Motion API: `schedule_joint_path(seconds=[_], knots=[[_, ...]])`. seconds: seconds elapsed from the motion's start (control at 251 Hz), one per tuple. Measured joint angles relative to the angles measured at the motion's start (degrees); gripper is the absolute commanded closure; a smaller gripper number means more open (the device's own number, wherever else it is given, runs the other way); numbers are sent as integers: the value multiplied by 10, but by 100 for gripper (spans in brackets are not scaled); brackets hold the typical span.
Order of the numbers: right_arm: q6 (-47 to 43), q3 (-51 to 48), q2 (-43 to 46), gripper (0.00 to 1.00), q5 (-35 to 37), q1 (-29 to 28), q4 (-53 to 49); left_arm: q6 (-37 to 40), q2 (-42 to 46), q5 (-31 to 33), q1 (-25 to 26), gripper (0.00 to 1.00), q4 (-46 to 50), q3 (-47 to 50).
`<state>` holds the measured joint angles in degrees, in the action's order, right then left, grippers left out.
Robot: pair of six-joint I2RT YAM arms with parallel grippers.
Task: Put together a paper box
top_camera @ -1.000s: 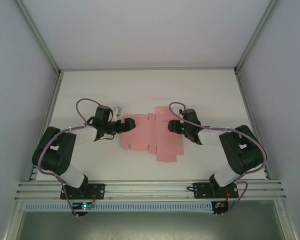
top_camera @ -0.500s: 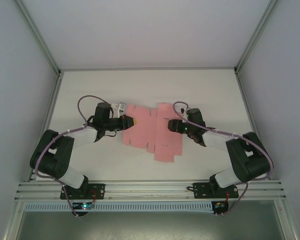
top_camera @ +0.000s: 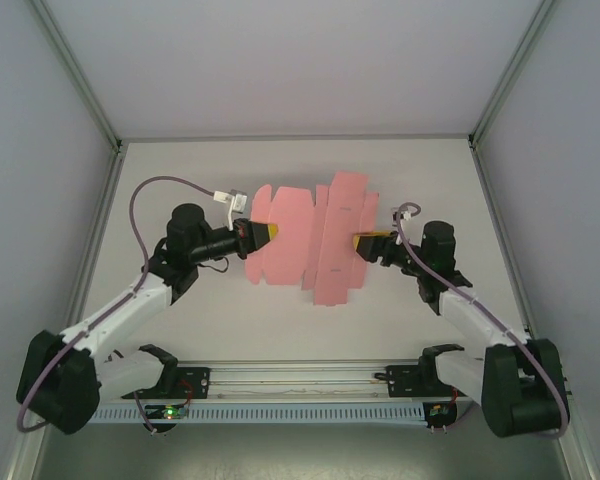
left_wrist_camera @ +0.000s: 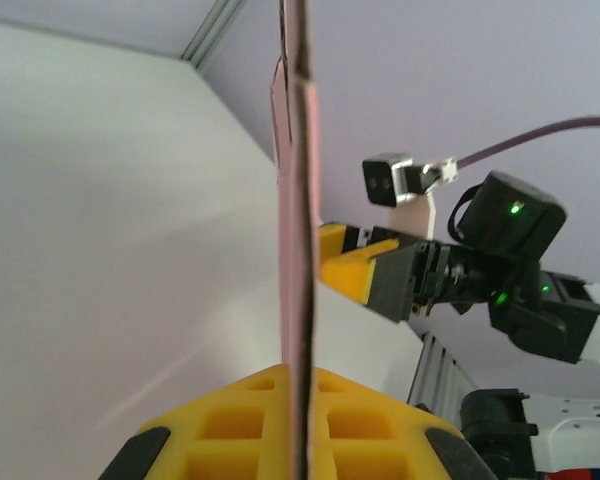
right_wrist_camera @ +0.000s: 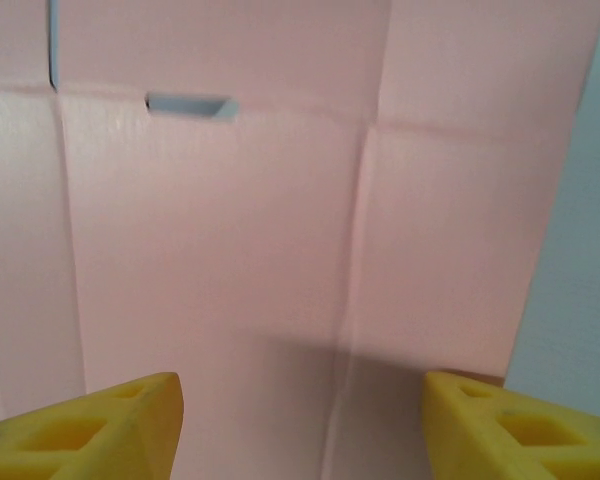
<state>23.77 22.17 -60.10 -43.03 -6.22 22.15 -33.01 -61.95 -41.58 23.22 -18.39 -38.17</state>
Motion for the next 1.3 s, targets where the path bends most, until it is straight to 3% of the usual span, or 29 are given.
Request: schedule_joint_path(seconds=[0.347,0.511,0.646,0.81,1.073,1.301], knots=[[-21,-47,140,34,-6,1,-31,11,103,37,12,100,42,3],[-29,-48,158,52,-15,1,-29,15,115,44,12,100,52,12],[-24,-49,159,52,-26,8,-19,15,120,49,12,100,51,17],[-20,-52,157,59,-39,9,0,15,121,63,12,100,51,20],[-13,-52,120,58,-76,9,49,15,123,74,12,100,49,28],[-43,-31,70,56,-59,8,34,15,140,71,13,100,47,35]])
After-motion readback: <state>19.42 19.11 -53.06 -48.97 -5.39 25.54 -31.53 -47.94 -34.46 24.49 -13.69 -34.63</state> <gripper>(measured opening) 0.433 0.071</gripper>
